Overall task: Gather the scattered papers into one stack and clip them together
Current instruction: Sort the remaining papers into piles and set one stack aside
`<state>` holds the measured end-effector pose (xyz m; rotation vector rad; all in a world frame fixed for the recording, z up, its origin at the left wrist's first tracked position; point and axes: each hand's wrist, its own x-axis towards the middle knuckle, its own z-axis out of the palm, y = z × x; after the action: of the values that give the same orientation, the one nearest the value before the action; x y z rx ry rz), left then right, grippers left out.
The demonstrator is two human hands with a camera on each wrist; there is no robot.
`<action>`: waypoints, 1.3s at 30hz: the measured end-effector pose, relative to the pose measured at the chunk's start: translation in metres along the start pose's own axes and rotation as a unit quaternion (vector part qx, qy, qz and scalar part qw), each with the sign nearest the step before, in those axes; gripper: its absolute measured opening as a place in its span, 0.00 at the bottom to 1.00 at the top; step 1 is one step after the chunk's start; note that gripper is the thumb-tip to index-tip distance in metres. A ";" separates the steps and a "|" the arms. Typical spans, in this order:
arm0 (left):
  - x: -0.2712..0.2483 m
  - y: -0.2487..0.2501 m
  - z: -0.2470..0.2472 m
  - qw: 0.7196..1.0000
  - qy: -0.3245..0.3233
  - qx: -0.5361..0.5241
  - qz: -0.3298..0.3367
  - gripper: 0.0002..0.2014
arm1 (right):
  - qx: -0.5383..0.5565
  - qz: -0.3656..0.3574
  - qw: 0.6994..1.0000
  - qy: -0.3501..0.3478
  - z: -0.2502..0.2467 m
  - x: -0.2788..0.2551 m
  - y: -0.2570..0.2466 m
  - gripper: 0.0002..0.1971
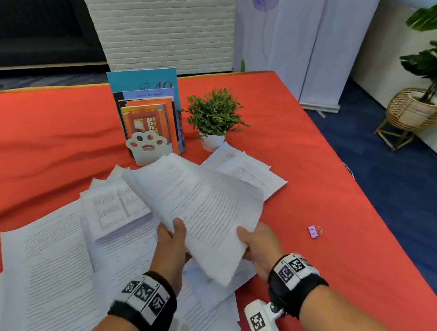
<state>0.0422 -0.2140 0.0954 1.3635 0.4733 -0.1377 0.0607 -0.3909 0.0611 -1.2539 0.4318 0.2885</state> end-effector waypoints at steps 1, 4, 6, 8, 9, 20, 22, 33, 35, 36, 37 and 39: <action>0.001 -0.002 0.001 1.000 -0.010 0.018 -0.006 0.27 | 0.006 -0.008 0.999 0.046 -0.011 0.006 -0.005 0.11; 0.005 -0.009 -0.005 0.996 0.019 0.088 -0.010 0.30 | -0.002 -0.040 0.985 0.170 -0.048 0.023 -0.026 0.08; 0.007 -0.013 -0.014 0.988 0.053 0.145 0.005 0.26 | 0.001 -0.057 0.967 0.247 -0.073 0.035 -0.042 0.12; 0.012 -0.021 -0.028 0.970 0.097 0.220 0.021 0.23 | 0.035 -0.044 0.951 0.305 -0.101 0.048 -0.054 0.13; 0.015 -0.025 -0.035 0.957 0.117 0.263 0.025 0.22 | 0.019 -0.022 0.944 0.329 -0.115 0.056 -0.058 0.11; 0.016 -0.057 -0.068 0.929 0.109 0.348 -0.063 0.18 | -0.461 0.101 0.827 0.306 -0.149 0.103 -0.064 0.31; 0.014 -0.055 -0.065 0.946 0.089 0.304 -0.060 0.14 | -0.461 0.112 0.822 0.316 -0.160 0.120 -0.054 0.35; 0.024 -0.053 -0.067 0.976 0.113 0.175 -0.063 0.11 | -0.295 -0.044 0.924 0.238 -0.065 0.090 -0.028 0.23; 0.018 -0.049 -0.075 0.970 0.159 0.180 -0.038 0.02 | -0.292 -0.021 0.944 0.154 -0.055 0.097 -0.017 0.21; 0.014 -0.048 -0.081 0.965 0.171 0.198 -0.026 0.02 | -0.283 -0.004 0.951 0.124 -0.049 0.100 -0.014 0.21; 0.011 -0.047 -0.087 0.961 0.175 0.215 -0.019 0.03 | -0.277 0.006 0.956 0.100 -0.048 0.107 -0.010 0.22; 0.003 -0.047 -0.104 0.958 0.162 0.234 -0.029 0.08 | -0.287 0.027 0.955 0.068 -0.046 0.122 -0.005 0.24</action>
<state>0.0024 -0.1240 0.0385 1.8499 0.7915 -0.0754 0.1634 -0.4396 -0.0027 -1.8407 0.5220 0.3917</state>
